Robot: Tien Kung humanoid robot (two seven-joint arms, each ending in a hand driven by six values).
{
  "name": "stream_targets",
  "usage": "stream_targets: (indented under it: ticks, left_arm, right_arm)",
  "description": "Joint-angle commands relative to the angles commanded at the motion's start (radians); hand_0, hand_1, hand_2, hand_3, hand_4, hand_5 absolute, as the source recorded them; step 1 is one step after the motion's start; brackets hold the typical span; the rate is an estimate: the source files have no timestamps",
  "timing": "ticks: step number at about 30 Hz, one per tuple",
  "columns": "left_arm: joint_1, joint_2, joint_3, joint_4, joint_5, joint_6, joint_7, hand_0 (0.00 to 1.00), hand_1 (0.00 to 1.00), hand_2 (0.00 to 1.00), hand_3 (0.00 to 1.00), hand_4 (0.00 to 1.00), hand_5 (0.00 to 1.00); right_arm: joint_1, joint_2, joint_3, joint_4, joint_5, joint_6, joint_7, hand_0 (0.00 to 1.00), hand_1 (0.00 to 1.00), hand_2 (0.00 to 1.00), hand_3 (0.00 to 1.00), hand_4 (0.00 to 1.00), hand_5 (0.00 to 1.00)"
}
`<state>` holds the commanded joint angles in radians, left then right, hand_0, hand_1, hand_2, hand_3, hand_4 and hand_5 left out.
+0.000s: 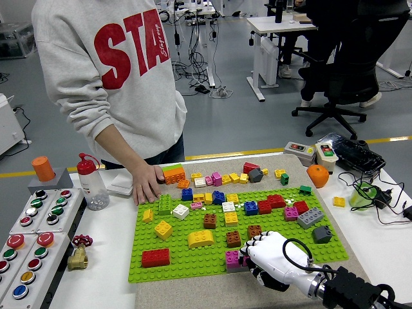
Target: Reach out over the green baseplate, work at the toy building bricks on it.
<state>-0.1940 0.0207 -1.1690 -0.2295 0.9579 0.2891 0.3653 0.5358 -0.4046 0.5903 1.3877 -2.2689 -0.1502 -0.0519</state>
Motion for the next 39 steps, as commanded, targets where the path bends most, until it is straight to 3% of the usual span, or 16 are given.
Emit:
stream_targets:
  ticks: [39]
  left_arm:
    - [-0.001, -0.001, -0.007, 0.001, 0.01, 0.0, 0.0, 0.626, 0.595, 0.605, 0.399, 0.337, 0.98]
  right_arm:
    - [-0.005, 0.017, -0.001, 0.02, 0.0, -0.003, -0.019, 0.545, 0.624, 0.631, 0.594, 0.142, 0.149]
